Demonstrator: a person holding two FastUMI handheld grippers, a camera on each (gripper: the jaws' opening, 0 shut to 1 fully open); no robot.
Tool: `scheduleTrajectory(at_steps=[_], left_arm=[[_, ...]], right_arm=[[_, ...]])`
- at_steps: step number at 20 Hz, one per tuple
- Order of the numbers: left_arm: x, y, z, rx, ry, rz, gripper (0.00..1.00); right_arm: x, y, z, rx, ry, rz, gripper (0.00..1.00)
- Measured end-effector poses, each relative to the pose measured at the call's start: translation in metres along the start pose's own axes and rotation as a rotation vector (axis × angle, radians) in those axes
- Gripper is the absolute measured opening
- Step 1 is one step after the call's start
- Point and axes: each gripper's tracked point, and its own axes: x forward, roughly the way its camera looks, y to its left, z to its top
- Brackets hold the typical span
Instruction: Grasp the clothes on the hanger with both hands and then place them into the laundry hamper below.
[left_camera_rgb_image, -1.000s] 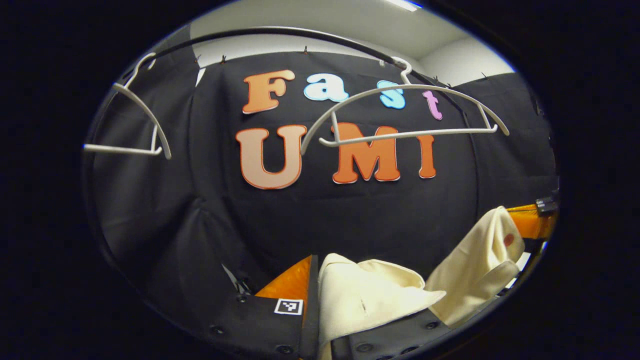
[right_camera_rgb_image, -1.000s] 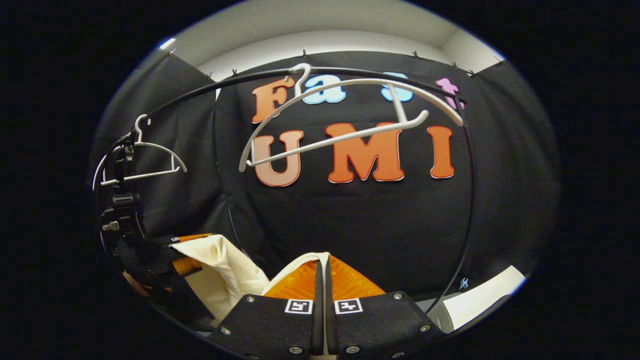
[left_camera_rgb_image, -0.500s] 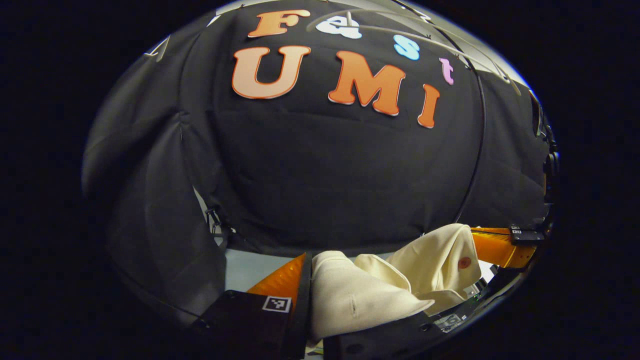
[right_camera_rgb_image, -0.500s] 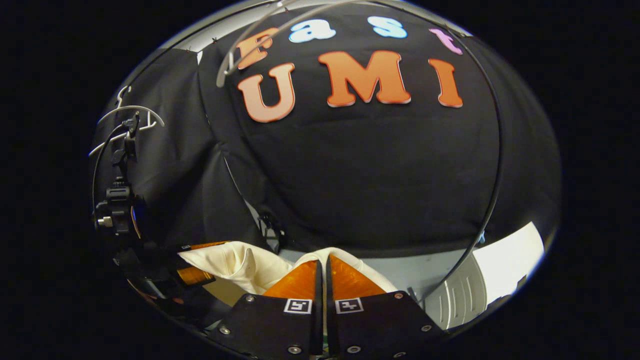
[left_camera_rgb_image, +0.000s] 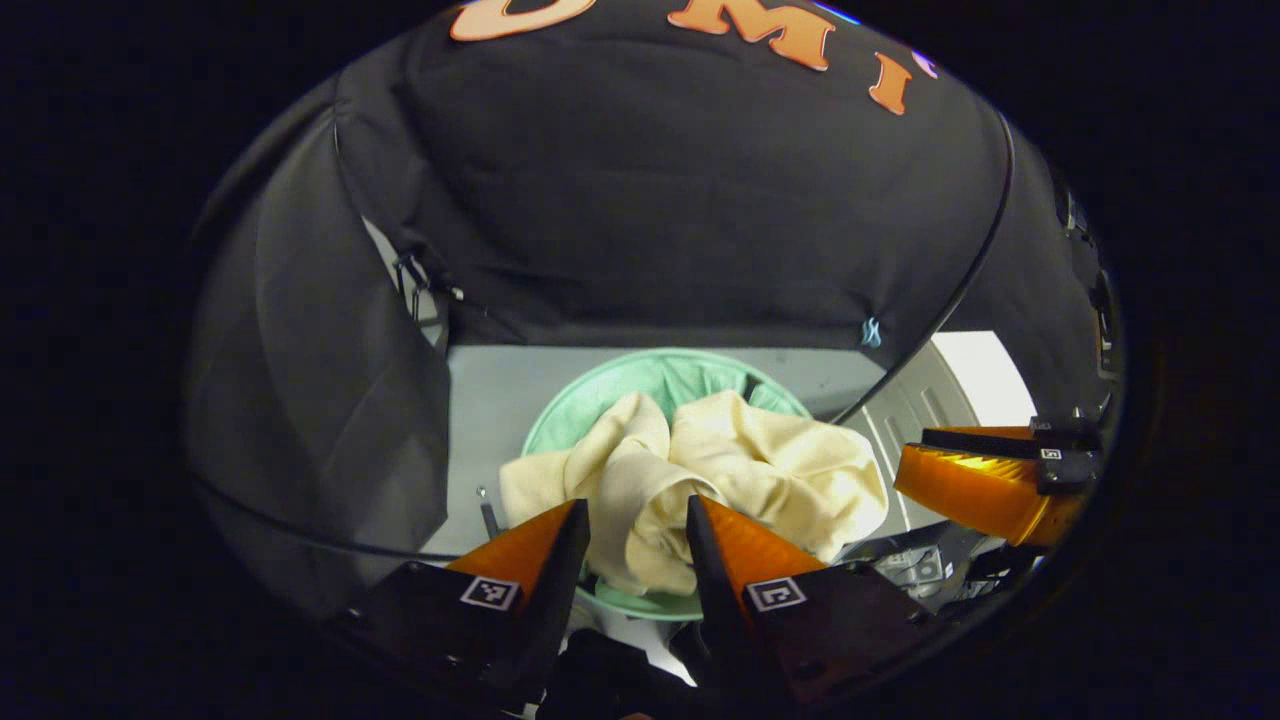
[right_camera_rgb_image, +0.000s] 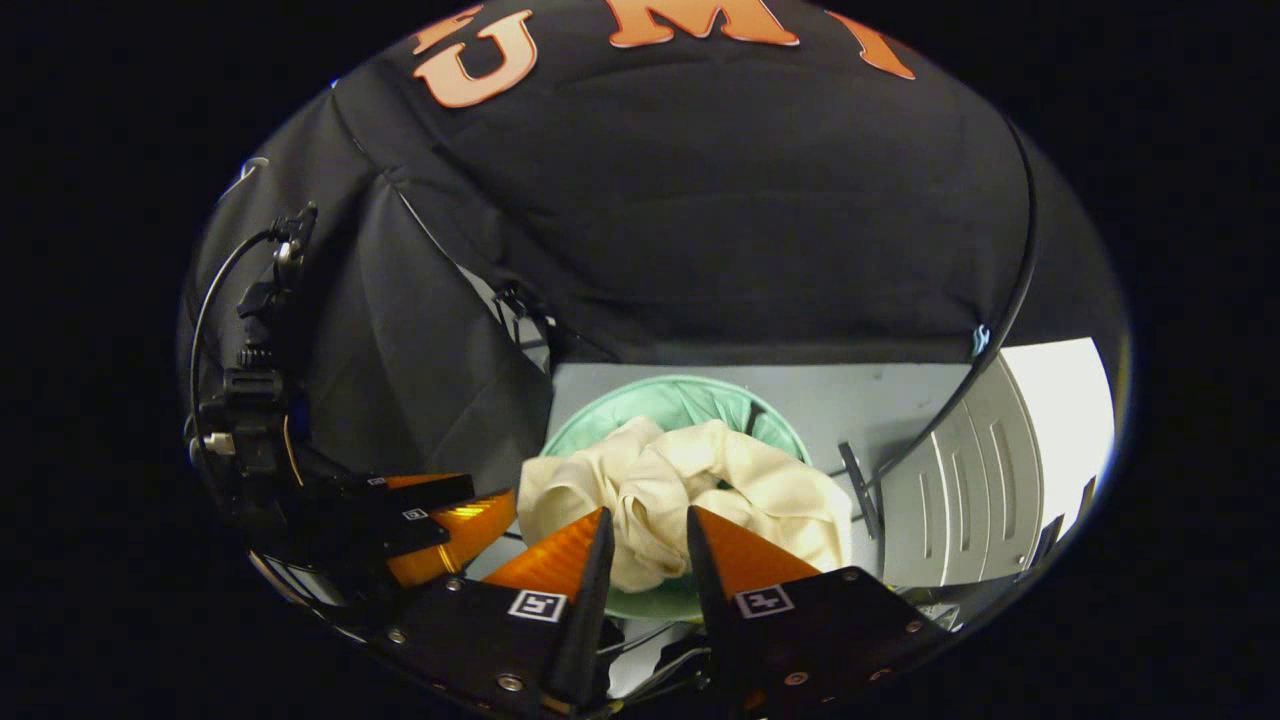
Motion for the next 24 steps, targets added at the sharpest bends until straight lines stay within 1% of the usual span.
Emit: scheduleTrajectory(at_steps=[1,2,3,4,5,6,10,11,13,14,16,17,18,21,23,24], left_arm=[[0.005,0.005,-0.013,-0.005,0.029,0.005,0.72],[0.009,0.007,-0.021,-0.019,0.051,0.005,0.81],[0.008,0.011,-0.025,-0.039,0.056,0.011,0.87],[0.007,0.016,-0.028,-0.055,0.055,0.020,1.00],[0.005,0.020,-0.026,-0.065,0.045,0.036,0.97],[0.003,0.025,-0.025,-0.073,0.031,0.053,0.99],[-0.019,0.037,-0.011,-0.090,-0.059,0.113,0.98],[-0.026,0.038,-0.006,-0.087,-0.083,0.127,1.00],[-0.048,0.033,0.008,-0.086,-0.138,0.140,0.98],[-0.056,0.027,0.016,-0.089,-0.169,0.133,1.00],[-0.080,0.019,0.033,-0.091,-0.241,0.112,0.98],[-0.093,0.017,0.042,-0.080,-0.275,0.096,1.00],[-0.111,0.018,0.050,-0.062,-0.308,0.081,0.98],[-0.166,0.025,0.082,0.002,-0.437,0.035,0.99],[-0.204,0.038,0.107,0.020,-0.539,0.017,0.98],[-0.228,0.044,0.114,0.024,-0.583,0.012,1.00]], right_arm=[[0.004,-0.004,-0.010,0.008,0.018,-0.014,0.52],[0.008,-0.009,-0.017,0.014,0.029,-0.027,0.57],[0.009,-0.012,-0.021,0.024,0.034,-0.035,0.71],[0.006,-0.015,-0.025,0.039,0.034,-0.038,0.85],[0.004,-0.016,-0.026,0.053,0.030,-0.033,0.90],[0.004,-0.021,-0.025,0.065,0.024,-0.031,0.94],[-0.003,-0.028,-0.022,0.069,-0.002,-0.042,0.94],[-0.007,-0.028,-0.023,0.070,-0.007,-0.039,0.95],[-0.016,-0.024,-0.025,0.072,-0.016,-0.033,0.95],[-0.025,-0.022,-0.020,0.057,-0.038,-0.032,0.95],[-0.050,-0.017,-0.002,0.006,-0.111,-0.054,0.94],[-0.067,-0.009,0.006,-0.012,-0.145,-0.068,0.95],[-0.085,0.002,0.012,-0.022,-0.179,-0.080,0.95],[-0.134,0.026,0.029,-0.029,-0.298,-0.133,0.95],[-0.168,0.049,0.041,-0.012,-0.384,-0.159,0.94],[-0.189,0.061,0.049,-0.002,-0.433,-0.170,0.95]])
